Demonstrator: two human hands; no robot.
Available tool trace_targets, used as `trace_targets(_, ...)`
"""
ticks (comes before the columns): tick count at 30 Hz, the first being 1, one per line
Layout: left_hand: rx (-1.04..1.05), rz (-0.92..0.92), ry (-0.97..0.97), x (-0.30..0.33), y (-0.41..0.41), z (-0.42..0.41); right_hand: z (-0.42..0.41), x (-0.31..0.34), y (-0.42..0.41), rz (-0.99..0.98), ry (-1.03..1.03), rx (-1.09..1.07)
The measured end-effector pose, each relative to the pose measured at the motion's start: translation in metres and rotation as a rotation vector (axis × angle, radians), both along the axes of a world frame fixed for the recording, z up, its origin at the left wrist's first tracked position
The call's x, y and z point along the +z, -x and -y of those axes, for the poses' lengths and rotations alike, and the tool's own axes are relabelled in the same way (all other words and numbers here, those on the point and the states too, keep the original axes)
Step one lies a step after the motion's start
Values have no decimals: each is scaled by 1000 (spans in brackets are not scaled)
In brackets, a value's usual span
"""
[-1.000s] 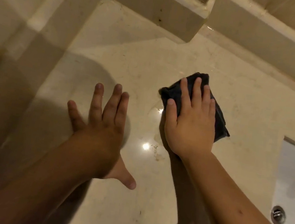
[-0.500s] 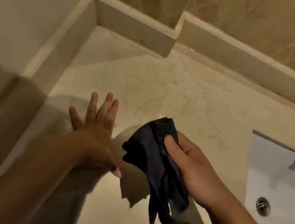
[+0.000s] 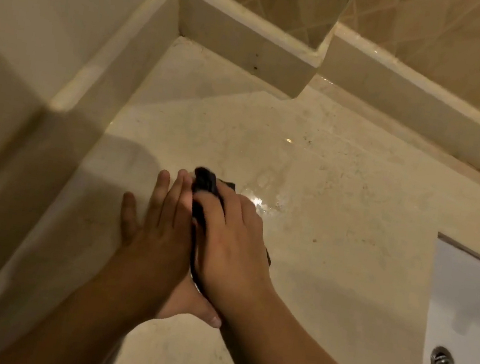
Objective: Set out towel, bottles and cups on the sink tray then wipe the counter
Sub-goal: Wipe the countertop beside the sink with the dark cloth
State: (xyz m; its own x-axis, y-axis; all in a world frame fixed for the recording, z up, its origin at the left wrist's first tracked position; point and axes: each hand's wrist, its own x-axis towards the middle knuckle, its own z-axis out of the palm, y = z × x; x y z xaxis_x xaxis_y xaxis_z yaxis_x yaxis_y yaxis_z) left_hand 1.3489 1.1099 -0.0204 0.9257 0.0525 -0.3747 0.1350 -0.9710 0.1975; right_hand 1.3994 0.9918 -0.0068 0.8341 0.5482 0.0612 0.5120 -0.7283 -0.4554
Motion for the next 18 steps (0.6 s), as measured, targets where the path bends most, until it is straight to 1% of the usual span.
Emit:
trace_targets(3,-10,15,-3,2,3,2,-4,-3,-29,79,35,-29)
trace_targets(6,7,5,45,8,2,1,12,-5,-46,132,82,-118)
trace_targets(10,25,-24,71,8,1,1,82,-10,-58,132,141,-354)
trace_targets(14,39,-15,85,11,-2,2,169,-3,-43,76,174,-702)
trace_targets(16,6,-5,71,16,1,0,192,5,-30,22,206,-847)
trace_targets(18,-33,27,32,21,12,2,191,13,-13,4,141,-888)
